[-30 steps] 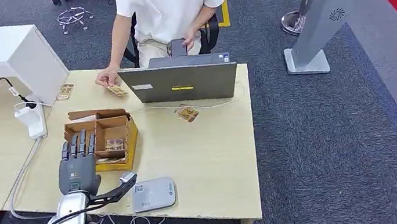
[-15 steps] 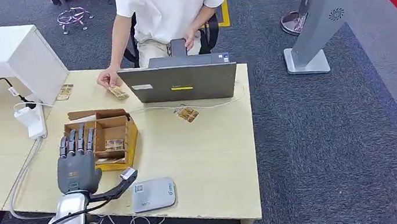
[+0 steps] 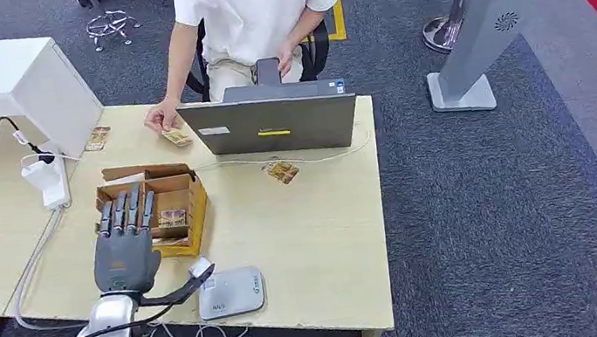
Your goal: Pass the card to the sensor for recognition and then transmit it.
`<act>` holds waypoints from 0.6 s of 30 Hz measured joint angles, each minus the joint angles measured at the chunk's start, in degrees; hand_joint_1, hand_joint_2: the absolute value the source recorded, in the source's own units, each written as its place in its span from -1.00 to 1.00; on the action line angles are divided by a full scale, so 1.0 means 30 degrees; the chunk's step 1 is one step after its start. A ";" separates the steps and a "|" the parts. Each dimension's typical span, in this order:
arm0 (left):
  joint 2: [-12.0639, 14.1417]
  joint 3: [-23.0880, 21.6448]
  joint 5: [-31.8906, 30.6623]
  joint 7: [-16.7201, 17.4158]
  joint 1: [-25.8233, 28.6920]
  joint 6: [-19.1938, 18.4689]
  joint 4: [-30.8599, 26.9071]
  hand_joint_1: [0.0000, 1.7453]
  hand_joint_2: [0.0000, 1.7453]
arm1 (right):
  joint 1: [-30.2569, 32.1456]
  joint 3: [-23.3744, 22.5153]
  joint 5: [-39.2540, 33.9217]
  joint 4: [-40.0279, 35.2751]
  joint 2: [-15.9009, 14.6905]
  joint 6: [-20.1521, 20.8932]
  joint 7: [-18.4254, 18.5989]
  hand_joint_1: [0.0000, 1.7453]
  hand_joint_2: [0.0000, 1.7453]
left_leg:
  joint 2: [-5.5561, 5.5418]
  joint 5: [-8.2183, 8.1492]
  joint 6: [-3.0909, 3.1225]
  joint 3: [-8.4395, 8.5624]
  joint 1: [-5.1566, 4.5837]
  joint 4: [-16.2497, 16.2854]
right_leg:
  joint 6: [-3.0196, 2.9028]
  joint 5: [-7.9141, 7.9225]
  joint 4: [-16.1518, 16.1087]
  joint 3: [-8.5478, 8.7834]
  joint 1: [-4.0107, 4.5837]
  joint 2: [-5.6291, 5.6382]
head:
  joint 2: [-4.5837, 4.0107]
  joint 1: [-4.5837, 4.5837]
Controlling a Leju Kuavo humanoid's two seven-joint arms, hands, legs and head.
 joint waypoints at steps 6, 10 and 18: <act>0.0066 -0.0109 0.0000 0.0000 -0.0005 0.0000 0.0073 -1.00 1.00 | 0.0001 0.0007 0.0000 0.0000 0.0000 0.0000 0.0000 -1.00 -1.00 | 0.0001 0.0000 0.0000 0.0000 0.0000 0.0000 | 0.0000 0.0000 0.0000 0.0001 0.0000 -0.0001 | 0.0007 0.0000; 0.0080 -0.0182 0.0000 0.0000 -0.0005 0.0007 0.0080 -1.00 1.00 | 0.0003 0.0007 0.0000 0.0000 0.0000 0.0000 0.0000 -1.00 -1.00 | 0.0001 0.0000 0.0000 0.0000 0.0000 0.0000 | 0.0000 0.0000 0.0000 0.0001 -0.0001 0.0000 | 0.0000 0.0000; 0.0065 -0.0262 0.0000 -0.0437 -0.0013 -0.0284 0.0262 -1.00 1.00 | 0.0002 0.0007 0.0059 0.0000 0.0000 0.0000 0.0015 -1.00 -1.00 | 0.0001 0.0000 0.0000 0.0000 0.0000 0.0000 | 0.0000 0.0000 0.0000 0.0000 0.0000 0.0000 | 0.0000 0.0000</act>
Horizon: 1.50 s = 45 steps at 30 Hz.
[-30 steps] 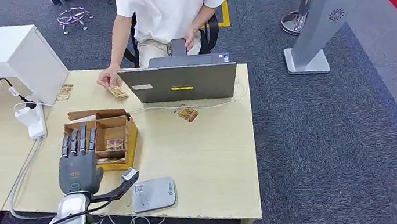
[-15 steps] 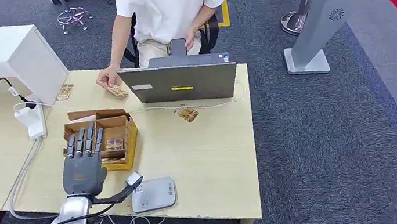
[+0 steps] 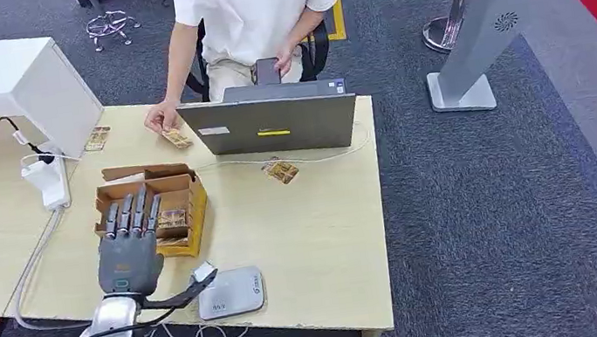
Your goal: Pass the card to the sensor for recognition and then transmit it.
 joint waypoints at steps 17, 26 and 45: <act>-0.0226 0.0394 0.0007 -0.1494 -0.0357 -0.0065 0.1975 -1.00 1.00 | 0.0000 0.0029 0.0218 0.0000 0.0000 0.0000 -0.0036 -1.00 -1.00 | -0.0001 0.0000 0.0000 0.0000 0.0000 0.0000 | 0.0000 0.0000 0.0000 0.0002 0.0000 0.0000 | 0.0000 0.0000; -0.0466 0.0641 0.0022 -0.1742 -0.0357 -0.0138 0.2484 1.00 1.00 | 0.0000 0.0036 0.0269 0.0000 0.0000 0.0000 -0.0029 -1.00 -1.00 | -0.0002 0.0000 0.0000 -0.0001 0.0000 0.0000 | 0.0000 0.0000 0.0000 0.0002 0.0000 -0.0002 | 0.0000 0.0000; -0.0831 0.1501 0.0066 -0.2900 -0.0302 -0.0364 0.2513 1.00 1.00 | 0.0004 0.0044 0.0342 0.0000 0.0000 0.0000 -0.0073 -1.00 -1.00 | -0.0005 0.0000 0.0000 -0.0002 -0.0001 -0.0001 | 0.0000 -0.0001 0.0001 0.0010 0.0001 -0.0008 | 0.0000 0.0000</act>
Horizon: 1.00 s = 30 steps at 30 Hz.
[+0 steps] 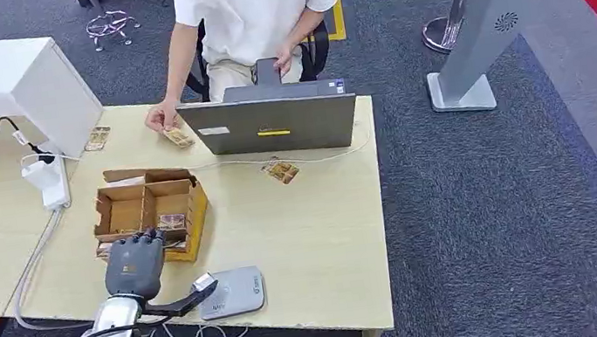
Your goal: Pass the card to the sensor for recognition and then transmit it.
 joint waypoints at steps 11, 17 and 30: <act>0.0015 0.0226 -0.0058 0.1319 0.0486 0.1749 -0.0284 1.00 1.00 | 0.0000 0.0000 0.0044 0.0007 0.0000 0.0000 -0.0022 -1.00 -1.00 | -0.0001 0.0000 0.0000 -0.0001 0.0001 0.0000 | 0.0000 -0.0001 0.0000 -0.0004 0.0000 -0.0001 | 0.0000 0.0000; -0.0043 0.0226 -0.0058 0.1319 0.1134 0.1916 -0.1825 1.00 1.00 | 0.0004 -0.0007 -0.0138 0.0000 0.0000 0.0000 -0.0022 -1.00 -1.00 | 0.0005 0.0000 0.0000 0.0000 0.0001 0.0001 | 0.0000 -0.0001 -0.0001 -0.0013 -0.0002 0.0006 | 0.0000 0.0000; -0.0896 -0.1043 0.2332 -0.0976 0.2587 0.0801 -1.2854 1.00 1.00 | -0.0008 -0.0211 -0.0685 0.0000 0.0044 0.0000 0.0299 -1.00 -1.00 | -0.0008 0.0000 0.0002 -0.0014 0.0002 0.0002 | 0.0007 -0.0003 -0.0004 -0.0020 -0.0005 -0.0008 | 0.0007 0.0000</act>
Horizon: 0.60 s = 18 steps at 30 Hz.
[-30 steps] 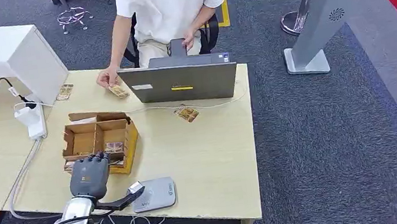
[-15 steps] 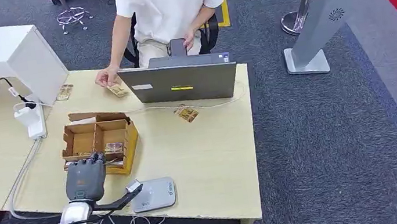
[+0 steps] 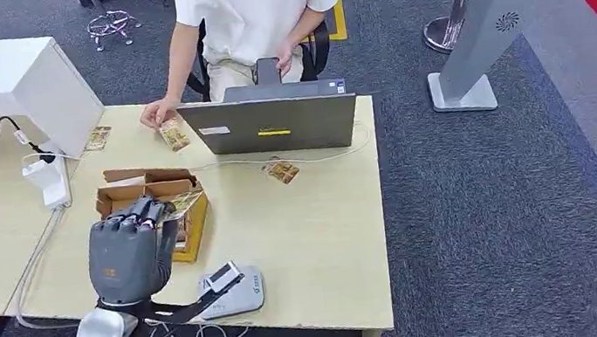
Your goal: Pass the card to the sensor for recognition and then transmit it.
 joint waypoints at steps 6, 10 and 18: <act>-0.0007 -0.0465 0.0276 -0.0116 -0.0234 -0.0262 -0.1578 1.00 1.00 | 0.0001 -0.0022 -0.0007 0.0000 0.0000 0.0000 -0.0007 -1.00 -1.00 | 0.0005 0.0000 -0.0001 0.0000 0.0000 -0.0002 | -0.0001 0.0000 0.0002 0.0001 0.0008 0.0003 | -0.0001 0.0000; 0.0131 -0.0684 0.0509 -0.0444 -0.0635 -0.0181 -0.1951 1.00 1.00 | -0.0029 -0.0095 0.0007 0.0000 0.0066 0.0000 0.0168 -1.00 -1.00 | 0.0002 0.0000 -0.0001 -0.0004 0.0001 -0.0001 | 0.0000 -0.0001 0.0001 -0.0006 0.0006 0.0000 | -0.0007 0.0000; 0.0350 -0.0538 -0.1190 -0.0035 -0.6876 -0.0654 0.1348 1.00 1.00 | -0.0079 0.0212 0.1429 0.0000 0.0117 -0.0007 -0.0343 -1.00 -1.00 | -0.0059 0.0080 0.0024 -0.0011 0.0002 -0.0002 | -0.0014 0.0053 0.0004 0.0007 0.0012 -0.0073 | -0.0007 0.0000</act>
